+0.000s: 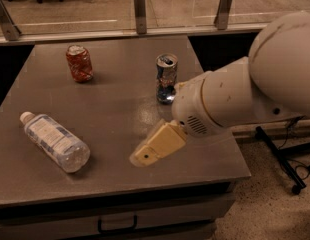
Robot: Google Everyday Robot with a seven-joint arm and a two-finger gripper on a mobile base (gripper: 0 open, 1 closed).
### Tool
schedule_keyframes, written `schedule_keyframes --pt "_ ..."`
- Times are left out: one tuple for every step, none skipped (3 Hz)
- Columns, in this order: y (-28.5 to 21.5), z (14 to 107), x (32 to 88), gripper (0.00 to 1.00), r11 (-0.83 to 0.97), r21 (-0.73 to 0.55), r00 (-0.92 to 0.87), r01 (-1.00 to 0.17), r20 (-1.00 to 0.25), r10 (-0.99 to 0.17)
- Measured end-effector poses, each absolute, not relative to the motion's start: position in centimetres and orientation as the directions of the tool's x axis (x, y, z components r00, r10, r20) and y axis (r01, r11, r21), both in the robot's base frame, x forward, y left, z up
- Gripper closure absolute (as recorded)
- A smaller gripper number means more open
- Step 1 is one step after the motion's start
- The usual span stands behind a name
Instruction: Move blue plastic bottle near coke can
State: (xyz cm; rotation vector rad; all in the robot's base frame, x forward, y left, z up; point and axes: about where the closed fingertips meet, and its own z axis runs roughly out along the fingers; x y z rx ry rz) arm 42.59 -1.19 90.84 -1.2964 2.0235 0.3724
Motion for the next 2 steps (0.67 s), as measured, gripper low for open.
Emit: schedule_keyframes --pt "3.35 91.42 42.40 0.00 0.485 -0.131 -0.248 -0.865 -0.728 -0.639" --pt "3.91 92.03 42.62 0.00 0.495 -0.141 -0.240 -0.858 -0.740 -0.628"
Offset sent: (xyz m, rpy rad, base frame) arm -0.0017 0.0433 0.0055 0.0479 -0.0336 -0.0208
